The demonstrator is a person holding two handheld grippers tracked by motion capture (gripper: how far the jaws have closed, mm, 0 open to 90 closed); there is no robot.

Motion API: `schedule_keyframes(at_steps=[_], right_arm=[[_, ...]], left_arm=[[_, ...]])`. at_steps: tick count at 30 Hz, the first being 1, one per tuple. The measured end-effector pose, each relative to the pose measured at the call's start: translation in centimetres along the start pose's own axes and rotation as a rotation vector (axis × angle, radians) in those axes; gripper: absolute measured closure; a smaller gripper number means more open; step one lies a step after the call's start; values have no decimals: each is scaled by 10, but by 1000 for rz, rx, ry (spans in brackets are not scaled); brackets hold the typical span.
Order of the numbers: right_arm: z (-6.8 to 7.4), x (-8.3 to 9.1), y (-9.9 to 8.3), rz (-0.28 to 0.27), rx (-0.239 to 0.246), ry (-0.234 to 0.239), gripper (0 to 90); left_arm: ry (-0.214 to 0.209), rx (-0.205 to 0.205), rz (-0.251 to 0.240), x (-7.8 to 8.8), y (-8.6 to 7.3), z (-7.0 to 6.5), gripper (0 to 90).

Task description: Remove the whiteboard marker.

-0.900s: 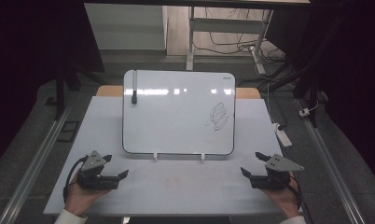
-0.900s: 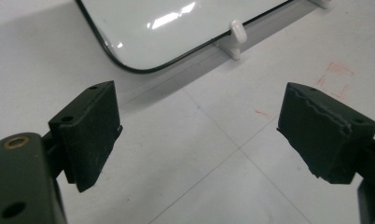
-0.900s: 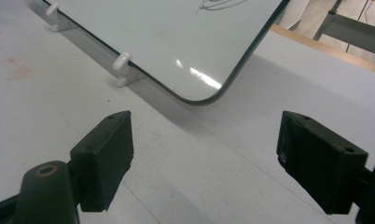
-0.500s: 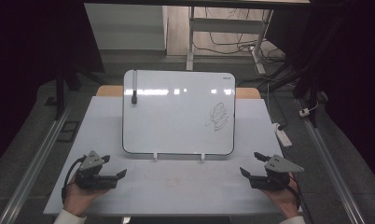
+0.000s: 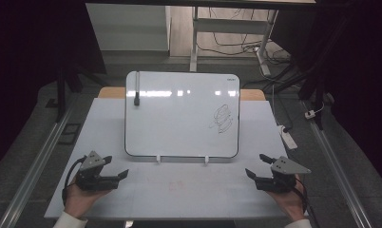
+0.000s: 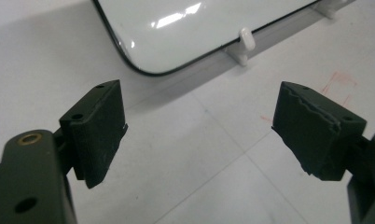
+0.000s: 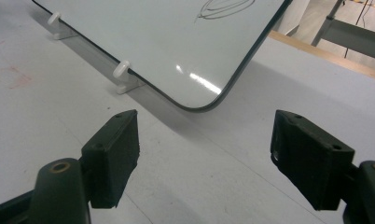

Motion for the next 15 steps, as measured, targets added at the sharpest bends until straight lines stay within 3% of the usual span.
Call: schedule_keyframes(at_steps=[4, 5, 6, 7, 9, 15], right_arm=[[-1, 1, 2, -5, -7, 0, 248], [-1, 2, 2, -6, -7, 0, 251], [-1, 2, 2, -5, -10, -1, 251], [0, 2, 3, -6, -9, -1, 252], [0, 2, 3, -6, -5, -2, 253], [1, 2, 1, 4, -3, -17, 256]], left_arm=[[-10, -1, -10, 0, 16, -2, 184], [-12, -6, -13, -1, 28, -3, 186], [-12, -6, -13, -1, 28, -3, 187], [-16, -7, -11, -2, 42, -3, 189], [-17, -3, -16, -3, 49, -2, 192], [21, 14, -47, -7, 100, 13, 204]])
Point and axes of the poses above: each handheld gripper's, and its own axes: x roughly backward along the jaws, y roughly out of its top, z roughly to its left, the point moved 9 cm from there along -x, roughly forward along the jaws, and after that the axes turned 13 degrees about y, right-handed, at the moved point
